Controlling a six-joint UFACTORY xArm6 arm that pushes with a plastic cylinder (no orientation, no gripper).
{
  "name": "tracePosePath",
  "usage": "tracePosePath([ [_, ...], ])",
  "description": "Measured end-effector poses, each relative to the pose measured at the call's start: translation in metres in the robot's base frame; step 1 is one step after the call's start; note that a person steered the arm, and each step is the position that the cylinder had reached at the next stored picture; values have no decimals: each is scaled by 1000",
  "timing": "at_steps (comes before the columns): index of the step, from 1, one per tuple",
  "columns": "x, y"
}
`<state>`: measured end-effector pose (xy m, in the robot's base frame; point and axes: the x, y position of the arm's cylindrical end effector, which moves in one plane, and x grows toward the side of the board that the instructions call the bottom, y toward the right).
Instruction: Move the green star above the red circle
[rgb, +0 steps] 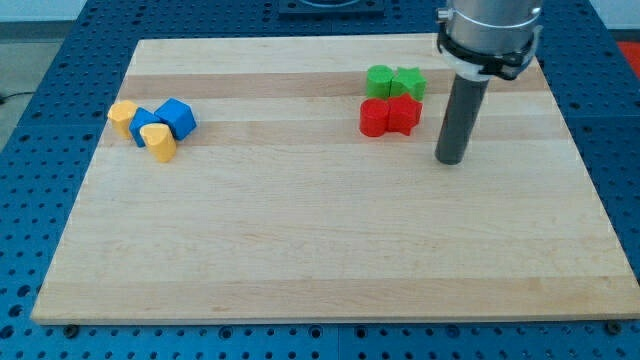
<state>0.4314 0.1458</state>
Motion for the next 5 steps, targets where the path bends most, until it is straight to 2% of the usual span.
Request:
tracePosePath([
  [2, -60, 20],
  [3, -68, 2],
  [4, -87, 16],
  [5, -112, 7],
])
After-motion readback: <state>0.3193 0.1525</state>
